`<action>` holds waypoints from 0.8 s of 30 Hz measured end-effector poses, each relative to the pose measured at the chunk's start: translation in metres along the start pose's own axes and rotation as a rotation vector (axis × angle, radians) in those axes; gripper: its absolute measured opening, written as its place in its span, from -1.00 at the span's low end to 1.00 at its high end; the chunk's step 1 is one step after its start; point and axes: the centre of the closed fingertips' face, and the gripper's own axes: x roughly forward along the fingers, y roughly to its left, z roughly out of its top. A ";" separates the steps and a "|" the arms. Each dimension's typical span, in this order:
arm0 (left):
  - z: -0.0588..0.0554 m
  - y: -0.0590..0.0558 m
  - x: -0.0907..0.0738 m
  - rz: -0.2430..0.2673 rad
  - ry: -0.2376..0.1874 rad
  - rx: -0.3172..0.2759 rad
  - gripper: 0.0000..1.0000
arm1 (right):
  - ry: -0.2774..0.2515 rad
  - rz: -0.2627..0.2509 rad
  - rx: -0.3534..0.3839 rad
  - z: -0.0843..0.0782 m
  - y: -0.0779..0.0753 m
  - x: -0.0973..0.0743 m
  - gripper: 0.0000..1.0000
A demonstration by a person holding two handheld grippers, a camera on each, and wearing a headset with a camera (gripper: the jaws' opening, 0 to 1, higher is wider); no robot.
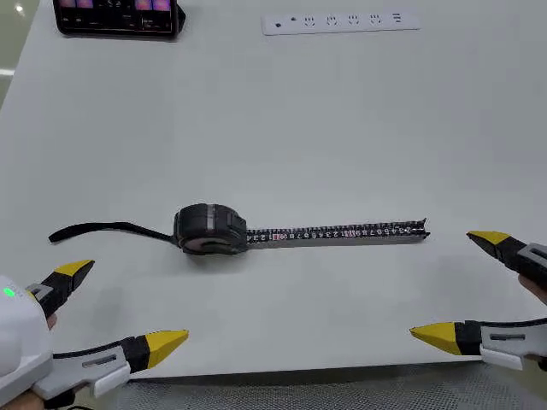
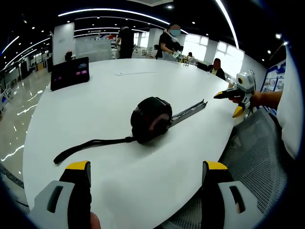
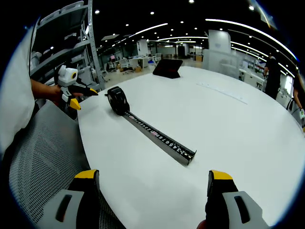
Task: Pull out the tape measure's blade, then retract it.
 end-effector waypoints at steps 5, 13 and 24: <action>0.002 0.001 -0.002 0.005 -0.007 -0.005 0.89 | 0.003 0.004 -0.002 -0.001 0.001 0.000 0.86; 0.002 0.000 -0.002 0.000 -0.006 0.000 0.89 | 0.004 0.003 -0.005 -0.001 0.003 -0.002 0.86; 0.005 0.000 -0.003 0.006 -0.009 0.000 0.89 | 0.003 -0.004 -0.005 -0.002 0.001 -0.006 0.86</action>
